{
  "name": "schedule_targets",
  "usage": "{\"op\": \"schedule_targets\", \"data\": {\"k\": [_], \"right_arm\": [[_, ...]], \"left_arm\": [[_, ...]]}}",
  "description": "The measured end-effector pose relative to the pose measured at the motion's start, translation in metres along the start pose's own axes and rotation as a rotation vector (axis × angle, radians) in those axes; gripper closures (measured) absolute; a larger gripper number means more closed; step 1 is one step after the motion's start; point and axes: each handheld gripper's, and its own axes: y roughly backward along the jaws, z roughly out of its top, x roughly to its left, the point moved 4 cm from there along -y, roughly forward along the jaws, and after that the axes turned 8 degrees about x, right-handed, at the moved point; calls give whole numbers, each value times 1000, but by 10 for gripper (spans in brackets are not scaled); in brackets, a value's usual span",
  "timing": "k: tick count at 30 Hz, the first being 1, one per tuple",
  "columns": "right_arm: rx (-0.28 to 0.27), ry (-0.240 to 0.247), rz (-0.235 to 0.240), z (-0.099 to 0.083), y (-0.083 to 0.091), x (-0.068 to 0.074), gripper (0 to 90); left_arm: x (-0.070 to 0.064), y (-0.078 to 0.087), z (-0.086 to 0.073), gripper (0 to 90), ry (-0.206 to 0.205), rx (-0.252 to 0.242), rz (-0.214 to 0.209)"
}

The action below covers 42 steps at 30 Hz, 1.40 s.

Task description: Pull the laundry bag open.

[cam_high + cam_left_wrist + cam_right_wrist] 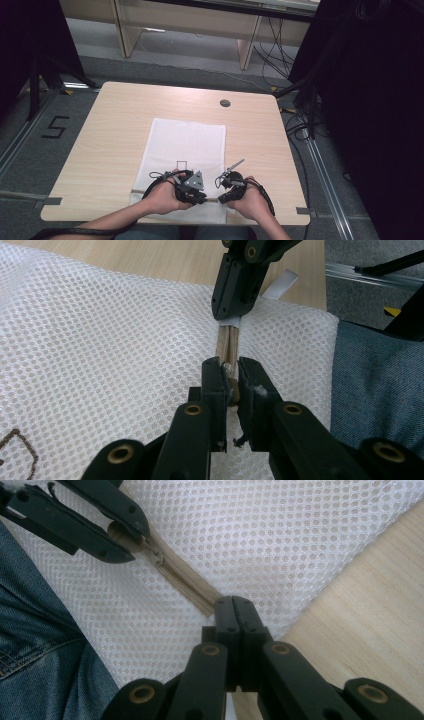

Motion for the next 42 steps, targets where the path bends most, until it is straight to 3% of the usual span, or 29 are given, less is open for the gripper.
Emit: {"op": "schedule_targets", "data": {"k": [1,7,9,13,14,16,18,20,21,28,31,35,36,38,42], "right_arm": [[0,-1,0,0,0,0,900],[1,-1,2,0,0,0,900],[1,-1,3,0,0,0,900],[2,2,2,0,0,-1,900],[2,2,2,0,0,-1,900],[1,2,2,0,0,-1,900],[2,1,1,0,0,-1,900],[6,-6,5,0,0,0,900],[4,1,1,0,0,-1,900],[0,-1,-1,0,0,0,900],[-4,9,-7,0,0,-1,900],[-4,6,-8,0,0,-1,900],[0,-2,-3,0,0,0,900],[0,2,-5,0,0,0,900],[-7,14,-12,0,0,-1,900]], "left_arm": [[-1,0,0,820,18,-7,-16],[0,1,0,820,4,1,-14],[0,1,0,820,21,-4,-16],[1,2,0,820,0,7,-11],[1,3,-1,820,18,7,-15],[2,5,-1,820,8,5,-14],[3,7,-2,820,24,2,-16],[4,8,-2,820,5,17,-6],[2,7,-2,820,21,5,-15],[4,14,-5,820,2,14,-10],[4,16,-7,820,29,12,-18],[5,17,-8,820,-7,26,-9],[3,17,-8,820,16,11,-20],[5,19,-8,820,-1,10,-23],[4,20,-8,820,4,8,-22]]}}
